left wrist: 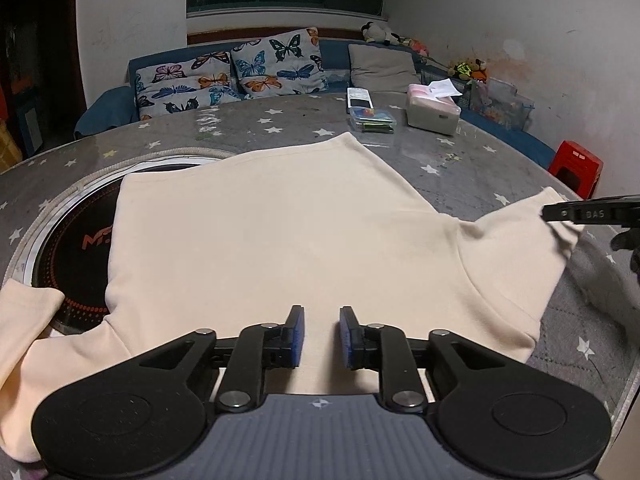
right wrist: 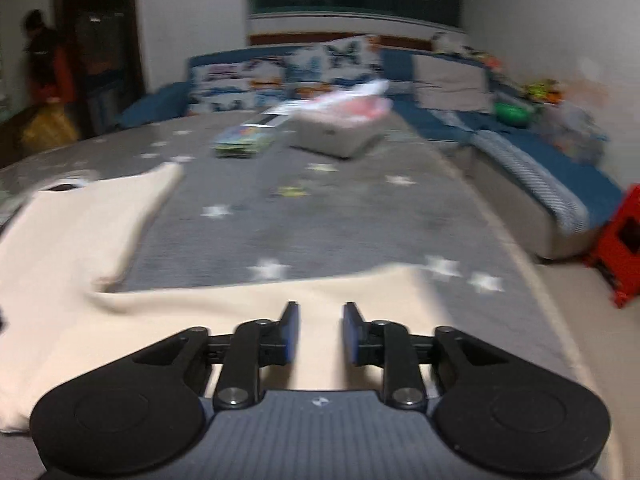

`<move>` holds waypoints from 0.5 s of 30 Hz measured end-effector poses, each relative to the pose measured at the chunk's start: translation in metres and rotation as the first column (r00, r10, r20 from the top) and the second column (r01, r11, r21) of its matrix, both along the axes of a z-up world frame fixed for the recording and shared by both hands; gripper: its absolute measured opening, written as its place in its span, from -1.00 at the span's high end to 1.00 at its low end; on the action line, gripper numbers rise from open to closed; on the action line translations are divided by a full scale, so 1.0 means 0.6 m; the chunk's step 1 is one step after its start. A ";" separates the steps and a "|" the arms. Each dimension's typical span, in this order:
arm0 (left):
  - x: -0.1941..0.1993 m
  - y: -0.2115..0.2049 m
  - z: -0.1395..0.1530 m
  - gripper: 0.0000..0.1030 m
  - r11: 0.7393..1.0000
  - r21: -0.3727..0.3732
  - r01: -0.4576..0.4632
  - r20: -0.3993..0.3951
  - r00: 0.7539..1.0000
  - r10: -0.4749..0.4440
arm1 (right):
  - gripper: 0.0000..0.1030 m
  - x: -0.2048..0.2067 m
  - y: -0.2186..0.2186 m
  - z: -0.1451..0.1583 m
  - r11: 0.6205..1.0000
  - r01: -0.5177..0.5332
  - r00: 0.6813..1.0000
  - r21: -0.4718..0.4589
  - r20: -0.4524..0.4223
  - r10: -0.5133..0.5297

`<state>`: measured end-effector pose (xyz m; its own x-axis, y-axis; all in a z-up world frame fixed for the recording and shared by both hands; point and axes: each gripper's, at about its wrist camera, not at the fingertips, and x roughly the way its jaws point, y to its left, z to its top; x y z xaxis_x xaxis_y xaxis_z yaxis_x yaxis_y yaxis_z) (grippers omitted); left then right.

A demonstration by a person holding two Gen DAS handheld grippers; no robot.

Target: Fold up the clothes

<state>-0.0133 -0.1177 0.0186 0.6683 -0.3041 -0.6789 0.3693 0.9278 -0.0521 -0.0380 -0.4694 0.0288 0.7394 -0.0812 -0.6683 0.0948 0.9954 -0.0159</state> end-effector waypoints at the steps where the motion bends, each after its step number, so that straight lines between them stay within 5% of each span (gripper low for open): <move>1: 0.000 -0.001 0.000 0.50 1.000 0.001 0.000 0.001 1.000 0.000 | 0.44 -0.003 -0.011 0.000 1.000 0.018 1.000 -0.007 -0.001 -0.018; 6: -0.003 -0.007 0.002 0.32 1.000 0.011 0.007 0.002 1.000 -0.007 | 0.28 -0.025 -0.066 -0.002 0.994 0.112 0.994 0.022 -0.005 -0.112; 11: -0.011 -0.007 0.007 0.23 1.000 0.009 -0.002 0.002 1.000 0.002 | 0.34 -0.032 -0.080 -0.008 0.991 0.122 0.992 0.056 -0.012 -0.122; 15: -0.016 0.040 0.019 0.23 0.997 -0.010 -0.082 0.017 0.996 0.082 | 0.33 -0.029 -0.072 -0.009 0.992 0.121 0.993 0.031 -0.012 -0.121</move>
